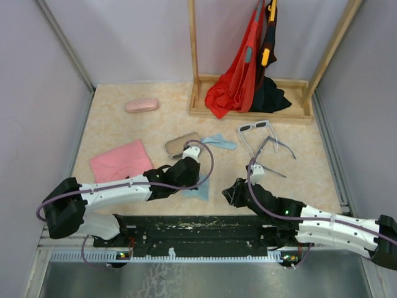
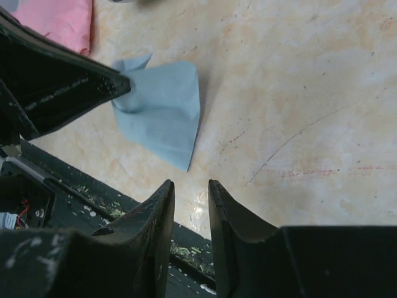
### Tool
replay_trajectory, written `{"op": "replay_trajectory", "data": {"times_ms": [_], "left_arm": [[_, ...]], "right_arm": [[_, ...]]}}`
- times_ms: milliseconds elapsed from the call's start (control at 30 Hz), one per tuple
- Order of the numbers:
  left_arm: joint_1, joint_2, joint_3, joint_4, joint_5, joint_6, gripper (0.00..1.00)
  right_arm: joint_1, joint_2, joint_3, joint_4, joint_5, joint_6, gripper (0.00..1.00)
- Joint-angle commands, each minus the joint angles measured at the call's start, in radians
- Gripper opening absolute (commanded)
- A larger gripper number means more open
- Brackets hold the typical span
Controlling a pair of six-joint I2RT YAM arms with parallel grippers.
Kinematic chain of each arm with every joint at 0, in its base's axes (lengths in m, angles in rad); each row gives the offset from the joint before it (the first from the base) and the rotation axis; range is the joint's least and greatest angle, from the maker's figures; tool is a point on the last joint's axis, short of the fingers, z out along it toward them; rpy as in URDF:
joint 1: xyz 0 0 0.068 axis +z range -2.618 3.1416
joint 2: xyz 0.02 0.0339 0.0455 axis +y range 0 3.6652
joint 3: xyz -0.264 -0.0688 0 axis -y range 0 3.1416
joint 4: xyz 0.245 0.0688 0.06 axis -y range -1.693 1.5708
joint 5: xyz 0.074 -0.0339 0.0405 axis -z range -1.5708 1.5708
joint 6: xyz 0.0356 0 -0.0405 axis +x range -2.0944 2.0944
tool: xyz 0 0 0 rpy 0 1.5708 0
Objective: Organize the sunglasses
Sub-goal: Adjust the glasses cleaning cloth at the center of the board.
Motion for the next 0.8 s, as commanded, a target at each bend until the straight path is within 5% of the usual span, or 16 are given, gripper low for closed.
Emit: {"op": "replay_trajectory", "data": {"times_ms": [0, 133, 367, 433, 533, 767], "left_arm": [[-0.005, 0.073, 0.108, 0.191, 0.026, 0.23, 0.01], [-0.003, 0.107, 0.152, 0.299, 0.131, 0.411, 0.01], [0.008, -0.029, -0.136, 0.471, 0.176, 0.492, 0.03], [0.011, -0.087, -0.236, 0.469, 0.16, 0.429, 0.25], [0.012, -0.21, -0.336, 0.455, 0.15, 0.321, 0.45], [0.012, -0.513, -0.459, 0.352, 0.1, 0.182, 0.56]], "right_arm": [[-0.004, -0.047, 0.019, -0.029, 0.056, -0.005, 0.29], [-0.005, -0.076, 0.021, -0.043, 0.066, -0.018, 0.3], [-0.005, -0.086, 0.02, -0.035, 0.047, -0.064, 0.3], [-0.004, -0.076, 0.024, -0.027, 0.037, -0.083, 0.3], [-0.005, -0.053, 0.017, 0.012, 0.026, -0.093, 0.31], [-0.005, 0.007, -0.008, 0.093, 0.009, -0.071, 0.32]]}}
